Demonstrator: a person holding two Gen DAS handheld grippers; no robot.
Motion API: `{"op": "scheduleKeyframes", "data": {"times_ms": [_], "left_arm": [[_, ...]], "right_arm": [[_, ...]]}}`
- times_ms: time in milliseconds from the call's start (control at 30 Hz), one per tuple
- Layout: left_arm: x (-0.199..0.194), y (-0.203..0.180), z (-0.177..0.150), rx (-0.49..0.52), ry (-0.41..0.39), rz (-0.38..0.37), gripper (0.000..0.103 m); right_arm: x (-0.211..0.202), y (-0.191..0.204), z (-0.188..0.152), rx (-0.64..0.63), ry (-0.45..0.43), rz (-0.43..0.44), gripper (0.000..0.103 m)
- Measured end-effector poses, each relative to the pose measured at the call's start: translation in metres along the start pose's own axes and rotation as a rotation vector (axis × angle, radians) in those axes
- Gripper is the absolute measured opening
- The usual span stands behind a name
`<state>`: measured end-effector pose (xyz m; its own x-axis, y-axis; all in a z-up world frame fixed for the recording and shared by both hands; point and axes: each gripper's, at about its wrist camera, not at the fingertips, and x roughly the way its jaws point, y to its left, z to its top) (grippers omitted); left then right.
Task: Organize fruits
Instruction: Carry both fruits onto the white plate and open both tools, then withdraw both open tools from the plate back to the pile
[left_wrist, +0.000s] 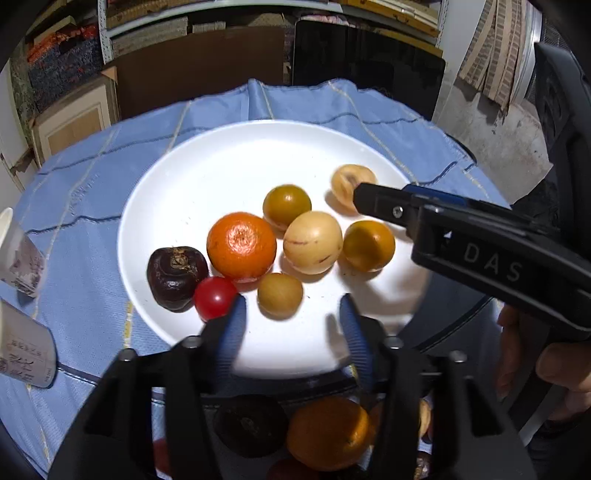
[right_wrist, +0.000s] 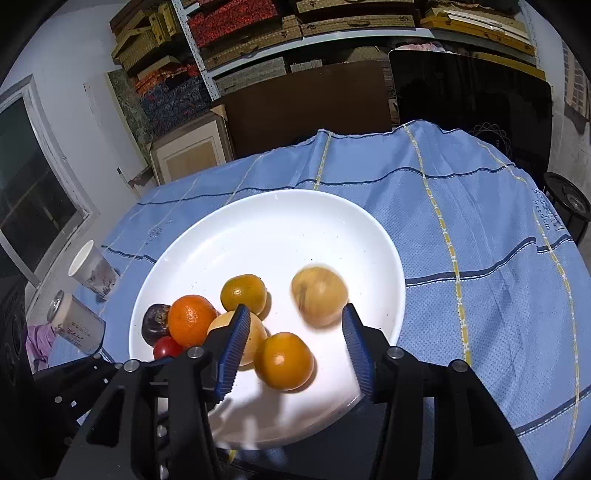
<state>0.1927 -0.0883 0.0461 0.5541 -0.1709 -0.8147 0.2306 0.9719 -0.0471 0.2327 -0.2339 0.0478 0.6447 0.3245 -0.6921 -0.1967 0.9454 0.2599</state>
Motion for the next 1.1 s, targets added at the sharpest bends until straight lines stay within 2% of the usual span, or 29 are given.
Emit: {"op": "scheduleKeyframes", "data": {"times_ms": [67, 200, 300, 367, 567, 833, 1100], "left_arm": [[-0.007, -0.001, -0.001, 0.001, -0.012, 0.009, 0.058], [-0.025, 0.001, -0.008, -0.012, -0.034, -0.003, 0.059], [-0.041, -0.001, -0.017, -0.006, -0.056, 0.024, 0.06], [-0.051, -0.003, -0.023, 0.003, -0.072, 0.039, 0.069], [-0.086, -0.004, -0.055, 0.021, -0.108, 0.091, 0.079], [-0.114, 0.024, -0.109, -0.09, -0.094, 0.089, 0.08], [-0.122, 0.04, -0.155, -0.142, -0.063, 0.099, 0.081]], "right_arm": [[-0.006, -0.001, -0.002, 0.004, -0.003, 0.006, 0.053], [-0.022, -0.005, -0.012, 0.013, -0.003, 0.02, 0.057], [-0.035, -0.008, -0.025, 0.026, 0.001, 0.032, 0.058], [-0.047, -0.007, -0.035, 0.024, -0.003, 0.035, 0.058], [-0.087, -0.005, -0.069, 0.017, -0.024, 0.03, 0.065], [-0.119, 0.007, -0.123, 0.014, -0.006, 0.046, 0.069], [-0.128, 0.02, -0.166, 0.012, 0.049, 0.073, 0.069]]}}
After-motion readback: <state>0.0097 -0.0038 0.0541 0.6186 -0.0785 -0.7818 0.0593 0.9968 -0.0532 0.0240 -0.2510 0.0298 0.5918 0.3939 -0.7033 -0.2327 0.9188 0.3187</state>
